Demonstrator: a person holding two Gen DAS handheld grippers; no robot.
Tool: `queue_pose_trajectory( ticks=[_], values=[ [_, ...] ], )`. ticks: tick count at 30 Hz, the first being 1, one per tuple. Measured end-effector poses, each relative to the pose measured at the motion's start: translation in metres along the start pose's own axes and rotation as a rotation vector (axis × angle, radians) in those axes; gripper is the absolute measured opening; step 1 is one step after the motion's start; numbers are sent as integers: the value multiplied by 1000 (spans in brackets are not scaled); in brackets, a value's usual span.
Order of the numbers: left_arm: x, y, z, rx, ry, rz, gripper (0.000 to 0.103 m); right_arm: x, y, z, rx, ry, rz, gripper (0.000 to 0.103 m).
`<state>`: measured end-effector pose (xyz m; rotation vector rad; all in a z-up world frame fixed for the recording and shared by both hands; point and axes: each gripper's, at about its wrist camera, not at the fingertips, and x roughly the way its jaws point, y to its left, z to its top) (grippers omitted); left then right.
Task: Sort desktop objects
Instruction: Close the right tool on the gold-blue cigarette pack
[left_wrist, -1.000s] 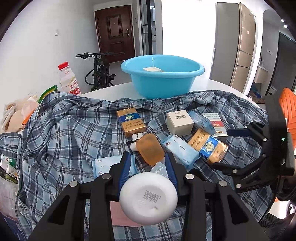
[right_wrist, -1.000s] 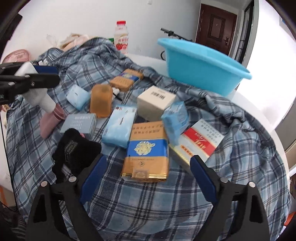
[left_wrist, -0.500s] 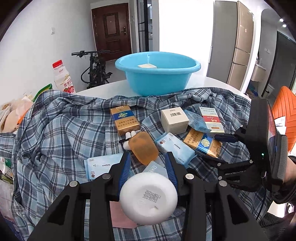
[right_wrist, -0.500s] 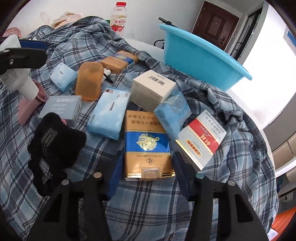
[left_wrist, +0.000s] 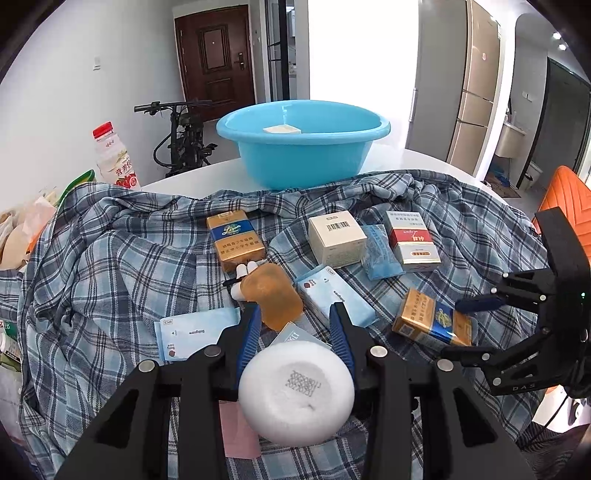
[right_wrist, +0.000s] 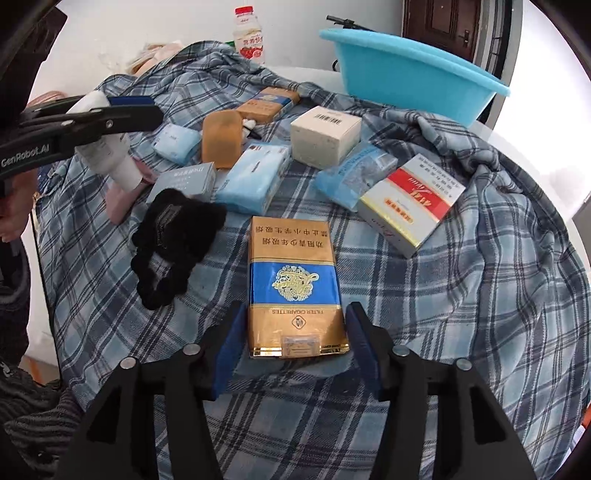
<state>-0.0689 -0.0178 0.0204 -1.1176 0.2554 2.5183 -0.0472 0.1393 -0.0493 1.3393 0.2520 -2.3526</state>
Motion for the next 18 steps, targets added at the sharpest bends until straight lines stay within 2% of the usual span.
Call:
queue_pose_trajectory(
  ticks=[3,5,9,16,18],
  values=[
    [-2,-2,1,8,-1,2,41,2,5,5,-44,-33,-44,62],
    [-2,-3,1,12,1,6,41,7,8,11,-65,-38,-33,62],
    [-3,-1,-1,8,8,16,41,19,6,19,-44,-19,-13,63],
    [-1,-1,-2,14,17,16,41,28,5,21,-30,-7,-36,64],
    [-1,-3,-1,17,15,13,41,26,6,22,-26,-5,-41,53]
  ],
)
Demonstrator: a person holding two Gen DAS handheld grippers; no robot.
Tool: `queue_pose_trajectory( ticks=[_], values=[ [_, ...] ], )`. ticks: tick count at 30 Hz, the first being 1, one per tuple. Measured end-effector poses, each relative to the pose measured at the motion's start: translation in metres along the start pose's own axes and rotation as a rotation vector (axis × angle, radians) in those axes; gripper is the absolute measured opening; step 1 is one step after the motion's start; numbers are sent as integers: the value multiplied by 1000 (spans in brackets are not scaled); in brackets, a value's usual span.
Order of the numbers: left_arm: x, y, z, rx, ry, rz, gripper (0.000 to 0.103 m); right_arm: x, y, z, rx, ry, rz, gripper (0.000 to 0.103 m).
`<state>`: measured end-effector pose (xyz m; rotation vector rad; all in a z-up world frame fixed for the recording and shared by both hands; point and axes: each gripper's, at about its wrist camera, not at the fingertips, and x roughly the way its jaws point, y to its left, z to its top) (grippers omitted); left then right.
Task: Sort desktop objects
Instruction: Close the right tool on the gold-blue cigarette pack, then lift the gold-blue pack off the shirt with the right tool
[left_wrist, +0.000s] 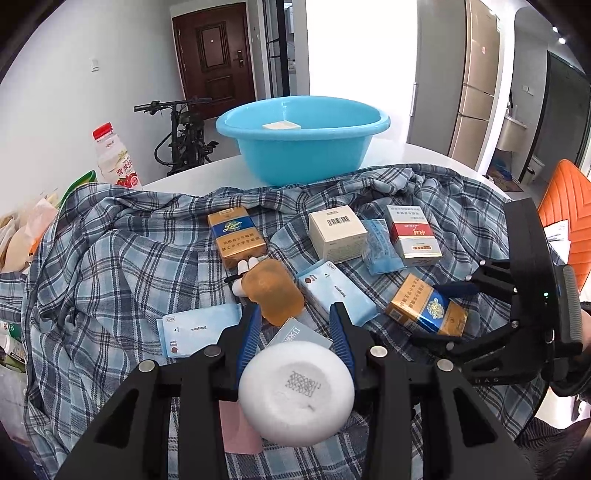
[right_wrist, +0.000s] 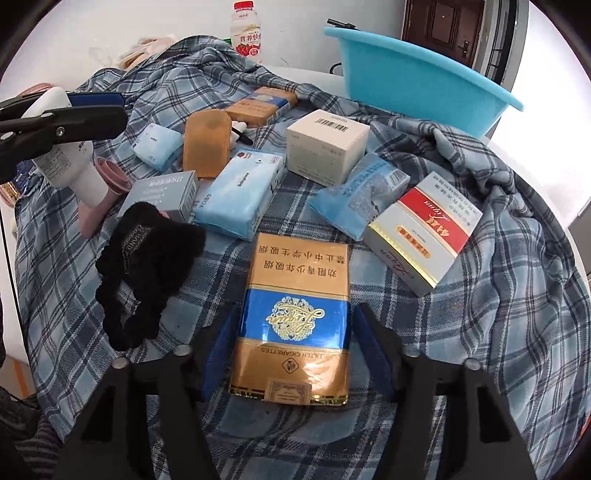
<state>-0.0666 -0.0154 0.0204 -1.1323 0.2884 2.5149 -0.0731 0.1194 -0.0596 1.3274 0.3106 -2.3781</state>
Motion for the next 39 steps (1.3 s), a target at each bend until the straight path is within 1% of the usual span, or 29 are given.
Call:
queue_pose_trajectory(
  ticks=[1,3,12,17,20,24,25,28,29,32,36,39],
  values=[
    [0,-1,1,2,-2,-2,41,-2,0,0,0,1,-11,50],
    [-1,-3,2,8,-6,-7,41,-9,0,-1,-12,-12,-16,50],
    [-2,-12,4,23,-12,-14,41,-35,1,6,-15,-74,-37,50],
    [-4,-11,7,2,-21,-17,41,-45,2,12,-12,-112,-46,50],
    [-5,-13,9,6,-25,-16,41,-51,4,14,-22,-135,-80,50],
    [-4,-19,11,30,-31,-18,41,-56,6,18,-23,-156,-105,50],
    [-4,-21,11,37,-32,-14,41,-58,7,19,-27,-165,-125,50],
    [-1,-25,12,46,-30,-14,41,-64,13,21,-66,-204,-236,50],
    [0,-26,13,48,-29,-15,41,-65,14,21,-75,-215,-258,50],
    [2,-29,14,55,-25,-16,41,-68,13,25,-66,-233,-255,50],
    [3,-31,17,61,-24,-16,41,-71,12,29,-70,-248,-279,50],
    [4,-31,19,59,-24,-14,41,-75,8,32,-61,-255,-275,50]
  ],
)
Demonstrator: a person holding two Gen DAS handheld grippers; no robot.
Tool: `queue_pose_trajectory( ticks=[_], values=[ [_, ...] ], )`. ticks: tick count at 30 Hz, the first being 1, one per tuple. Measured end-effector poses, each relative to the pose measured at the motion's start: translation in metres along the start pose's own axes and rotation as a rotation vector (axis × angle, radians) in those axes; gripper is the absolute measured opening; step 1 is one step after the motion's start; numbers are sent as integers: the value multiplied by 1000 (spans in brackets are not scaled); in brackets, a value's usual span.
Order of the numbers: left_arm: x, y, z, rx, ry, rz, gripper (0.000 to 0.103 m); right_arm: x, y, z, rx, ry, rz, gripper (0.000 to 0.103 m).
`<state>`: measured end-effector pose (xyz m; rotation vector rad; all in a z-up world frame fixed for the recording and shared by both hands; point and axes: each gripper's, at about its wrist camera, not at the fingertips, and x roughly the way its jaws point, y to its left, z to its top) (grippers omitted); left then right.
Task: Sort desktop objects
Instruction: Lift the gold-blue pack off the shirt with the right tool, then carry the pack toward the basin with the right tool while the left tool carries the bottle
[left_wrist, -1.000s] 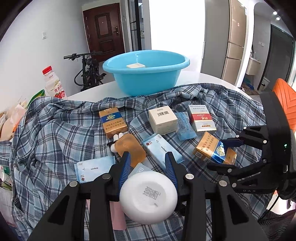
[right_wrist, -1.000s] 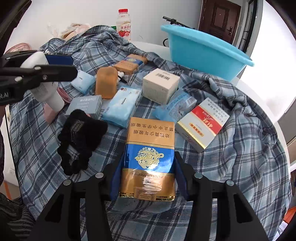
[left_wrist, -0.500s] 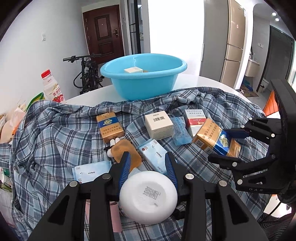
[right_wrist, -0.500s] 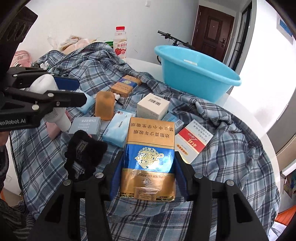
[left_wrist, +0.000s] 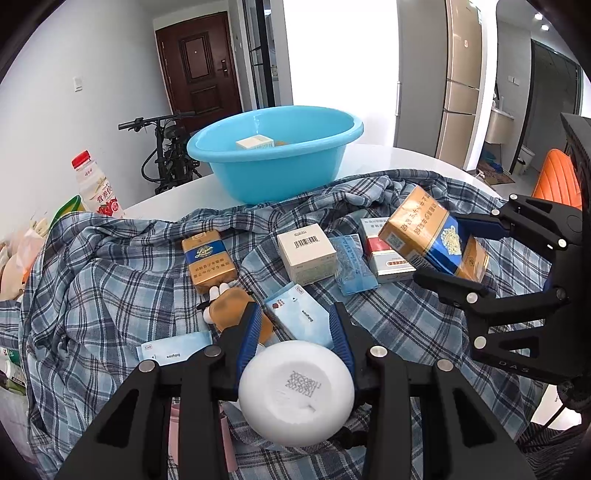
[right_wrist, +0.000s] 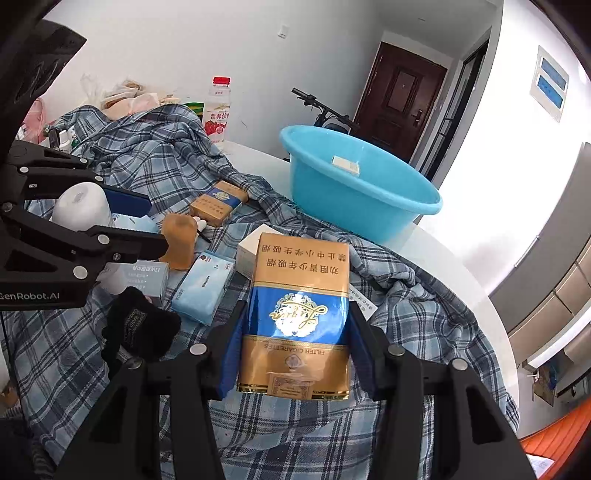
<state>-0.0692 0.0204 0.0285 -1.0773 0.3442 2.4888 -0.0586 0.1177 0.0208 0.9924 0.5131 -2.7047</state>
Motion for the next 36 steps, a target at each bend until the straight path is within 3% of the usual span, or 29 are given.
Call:
queue_pose_trajectory(
  ticks=[11,36],
  values=[
    [16,-2,4,-12,18,-8,41,-6,-13,4,36,-17,-29,50],
    [5,-3,13,-3,-10,4,41,-15,-19,15,47,-55,-6,51]
  ],
)
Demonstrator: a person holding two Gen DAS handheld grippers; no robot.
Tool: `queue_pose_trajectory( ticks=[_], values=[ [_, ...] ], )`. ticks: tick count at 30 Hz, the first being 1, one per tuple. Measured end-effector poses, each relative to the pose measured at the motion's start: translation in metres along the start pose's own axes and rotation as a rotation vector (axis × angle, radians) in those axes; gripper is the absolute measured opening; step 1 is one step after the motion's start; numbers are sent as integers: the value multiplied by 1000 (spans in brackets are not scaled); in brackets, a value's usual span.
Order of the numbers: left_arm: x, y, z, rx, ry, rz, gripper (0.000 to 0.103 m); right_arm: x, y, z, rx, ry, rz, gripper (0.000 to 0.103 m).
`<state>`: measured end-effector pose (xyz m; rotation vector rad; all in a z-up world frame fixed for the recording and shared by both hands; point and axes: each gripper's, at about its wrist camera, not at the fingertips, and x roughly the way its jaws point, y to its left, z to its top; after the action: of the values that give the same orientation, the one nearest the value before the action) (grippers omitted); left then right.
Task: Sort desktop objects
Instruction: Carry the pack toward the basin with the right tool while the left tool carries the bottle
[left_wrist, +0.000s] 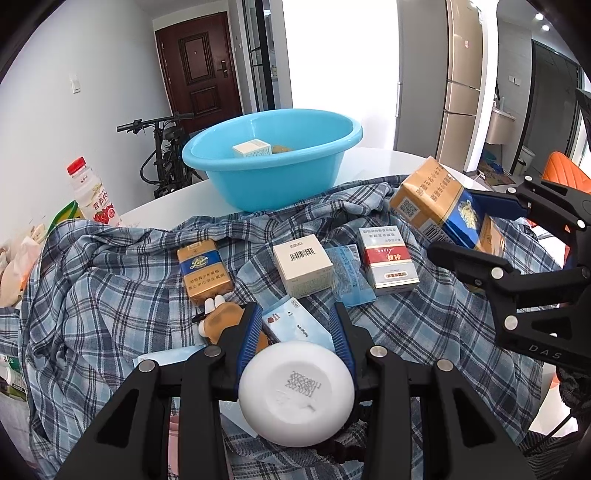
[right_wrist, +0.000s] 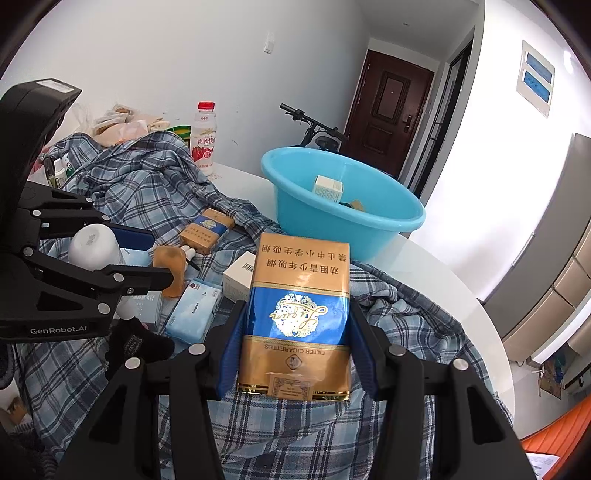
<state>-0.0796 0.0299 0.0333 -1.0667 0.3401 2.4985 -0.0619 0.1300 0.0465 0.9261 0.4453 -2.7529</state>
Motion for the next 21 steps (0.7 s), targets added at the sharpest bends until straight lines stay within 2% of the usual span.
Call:
queue_pose_trajectory(
  ticks=[4,9,21],
  values=[
    [-3,1,5,-8,-23,23,41,-3,-6,7,11,-18,-4,51],
    [-3,1,14,-4,-23,-9,41,-5,-12,15,28,-37,1,51],
    [-10,-5,45,35,-91,-1,41,-5,-22,26,26,-54,-1,51]
  ],
)
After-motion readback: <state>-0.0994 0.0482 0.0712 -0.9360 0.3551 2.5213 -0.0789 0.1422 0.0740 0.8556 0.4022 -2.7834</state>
